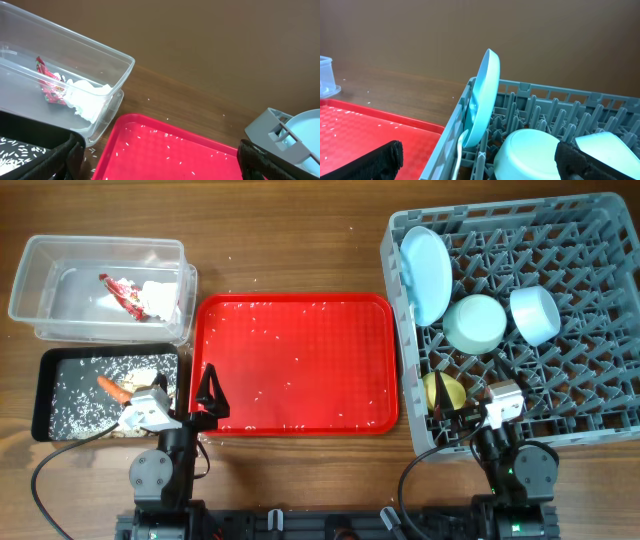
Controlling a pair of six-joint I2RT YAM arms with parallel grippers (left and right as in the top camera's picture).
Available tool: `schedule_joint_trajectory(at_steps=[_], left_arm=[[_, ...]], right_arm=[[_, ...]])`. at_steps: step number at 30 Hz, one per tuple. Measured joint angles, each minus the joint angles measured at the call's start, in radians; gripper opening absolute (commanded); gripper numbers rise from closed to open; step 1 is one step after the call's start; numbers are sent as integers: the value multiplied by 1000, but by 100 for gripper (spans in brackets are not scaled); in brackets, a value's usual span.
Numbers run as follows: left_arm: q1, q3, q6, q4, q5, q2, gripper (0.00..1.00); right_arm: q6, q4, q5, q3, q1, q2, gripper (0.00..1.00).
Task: Sort waste into correct bins and load items into the dishwasher rack
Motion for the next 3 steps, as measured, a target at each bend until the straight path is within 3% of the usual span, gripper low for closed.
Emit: schedule_joint_trajectory(at_steps=[3], left_arm=[[0, 0, 0, 0, 0, 0, 100]], right_arm=[[0, 0, 0, 0, 0, 0, 100]])
